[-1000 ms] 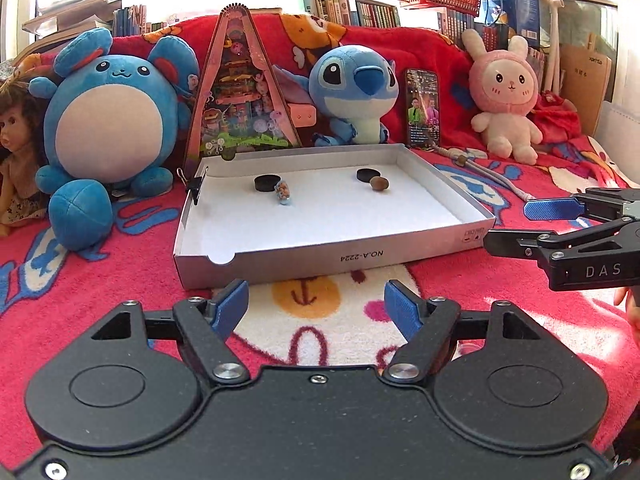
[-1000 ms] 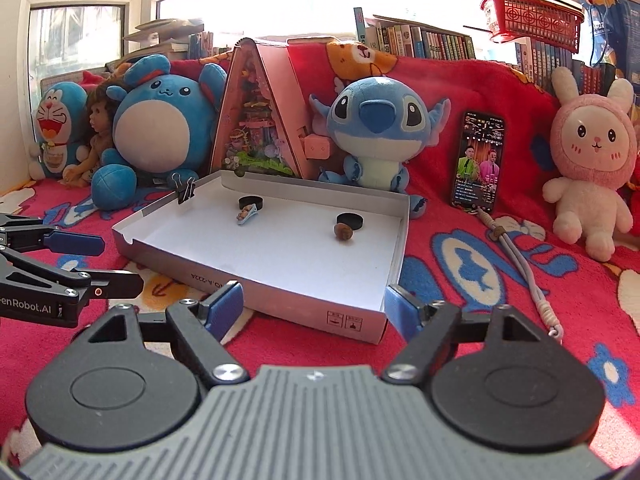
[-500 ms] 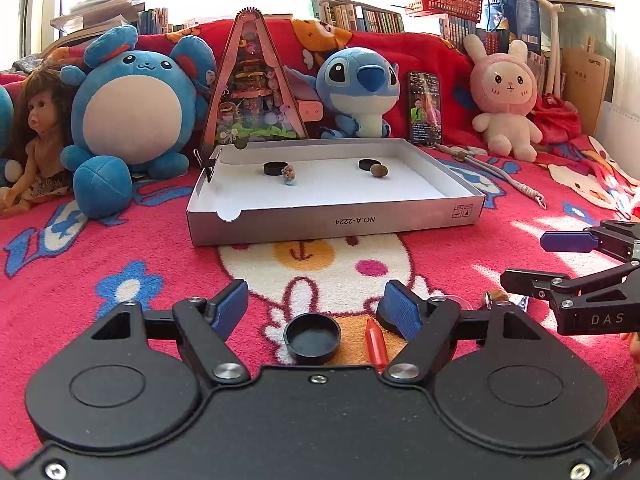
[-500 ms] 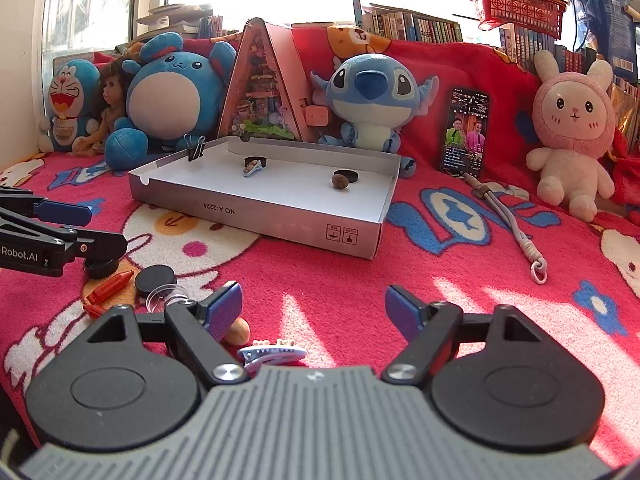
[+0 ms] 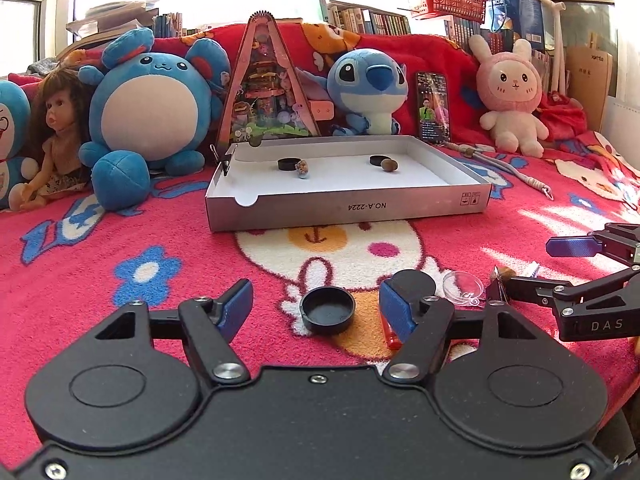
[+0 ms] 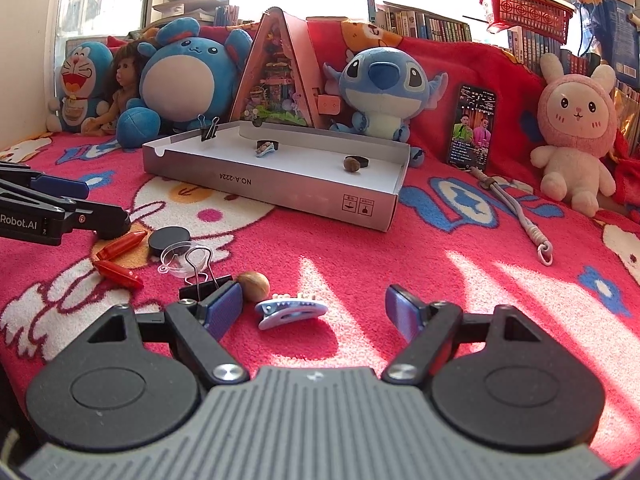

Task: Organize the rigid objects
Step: 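Move the left tool toward a black cup while the right tool approaches the blue clip toy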

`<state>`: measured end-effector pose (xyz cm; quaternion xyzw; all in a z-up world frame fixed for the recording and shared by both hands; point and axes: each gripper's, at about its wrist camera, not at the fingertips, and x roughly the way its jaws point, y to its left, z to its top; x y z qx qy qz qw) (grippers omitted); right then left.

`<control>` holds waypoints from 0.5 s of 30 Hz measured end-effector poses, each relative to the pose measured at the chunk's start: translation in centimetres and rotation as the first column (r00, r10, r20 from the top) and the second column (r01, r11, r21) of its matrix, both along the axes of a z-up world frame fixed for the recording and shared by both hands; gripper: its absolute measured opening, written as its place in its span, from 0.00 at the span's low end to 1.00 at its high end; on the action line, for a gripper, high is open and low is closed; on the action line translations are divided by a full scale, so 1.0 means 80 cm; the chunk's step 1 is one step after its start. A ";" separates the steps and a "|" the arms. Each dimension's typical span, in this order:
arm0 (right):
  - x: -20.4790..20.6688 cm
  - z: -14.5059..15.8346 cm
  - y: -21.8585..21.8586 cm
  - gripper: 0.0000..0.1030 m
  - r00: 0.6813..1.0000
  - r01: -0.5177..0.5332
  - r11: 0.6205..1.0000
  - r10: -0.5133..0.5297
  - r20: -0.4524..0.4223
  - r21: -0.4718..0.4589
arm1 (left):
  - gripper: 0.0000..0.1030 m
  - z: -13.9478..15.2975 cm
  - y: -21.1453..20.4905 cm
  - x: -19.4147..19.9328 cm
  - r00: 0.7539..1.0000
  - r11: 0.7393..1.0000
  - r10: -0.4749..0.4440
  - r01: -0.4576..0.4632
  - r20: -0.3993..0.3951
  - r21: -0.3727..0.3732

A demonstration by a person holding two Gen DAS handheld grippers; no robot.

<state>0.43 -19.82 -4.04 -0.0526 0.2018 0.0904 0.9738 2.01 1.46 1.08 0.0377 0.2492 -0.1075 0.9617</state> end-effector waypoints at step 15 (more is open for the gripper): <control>0.002 -0.003 -0.007 0.84 0.999 -0.031 0.999 0.032 -0.023 0.039 | 0.48 -0.015 -0.004 -0.003 0.999 1.000 0.005 -0.005 -0.032 0.013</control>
